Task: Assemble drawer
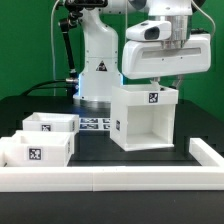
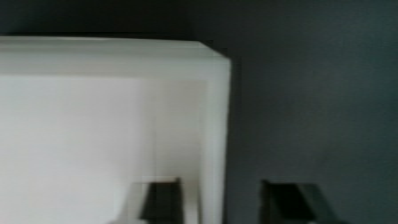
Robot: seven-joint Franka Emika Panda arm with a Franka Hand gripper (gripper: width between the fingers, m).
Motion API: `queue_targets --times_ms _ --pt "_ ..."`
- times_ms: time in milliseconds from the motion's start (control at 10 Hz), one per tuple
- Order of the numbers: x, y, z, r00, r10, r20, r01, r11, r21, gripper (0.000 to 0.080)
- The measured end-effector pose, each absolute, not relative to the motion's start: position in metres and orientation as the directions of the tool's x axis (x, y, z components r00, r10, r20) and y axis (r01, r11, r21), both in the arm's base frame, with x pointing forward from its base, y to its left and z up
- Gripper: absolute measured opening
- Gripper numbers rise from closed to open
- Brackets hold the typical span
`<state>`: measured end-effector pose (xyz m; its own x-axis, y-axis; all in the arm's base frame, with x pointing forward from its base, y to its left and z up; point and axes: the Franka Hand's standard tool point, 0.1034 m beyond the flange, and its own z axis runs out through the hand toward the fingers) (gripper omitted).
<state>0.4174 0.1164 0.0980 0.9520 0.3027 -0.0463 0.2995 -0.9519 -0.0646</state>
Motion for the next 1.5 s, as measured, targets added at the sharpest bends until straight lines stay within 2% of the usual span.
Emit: queue_targets --times_ms 100,200,900,1200,1500 --pt "0.417 0.116 0.098 0.952 0.303 -0.046 0.300 -0.952 -0.065 0.0066" --pt "0.418 0.116 0.098 0.952 0.303 -0.045 0.300 -0.952 -0.064 0.0037" --pt "0.416 0.109 0.101 0.963 0.259 -0.070 0.254 -0.965 -0.069 0.0037" --pt "0.437 0.099 0.097 0.974 0.215 -0.077 0.209 -0.975 -0.073 0.0038" --pt "0.474 0.096 0.098 0.983 0.181 -0.031 0.178 -0.981 -0.079 0.0038"
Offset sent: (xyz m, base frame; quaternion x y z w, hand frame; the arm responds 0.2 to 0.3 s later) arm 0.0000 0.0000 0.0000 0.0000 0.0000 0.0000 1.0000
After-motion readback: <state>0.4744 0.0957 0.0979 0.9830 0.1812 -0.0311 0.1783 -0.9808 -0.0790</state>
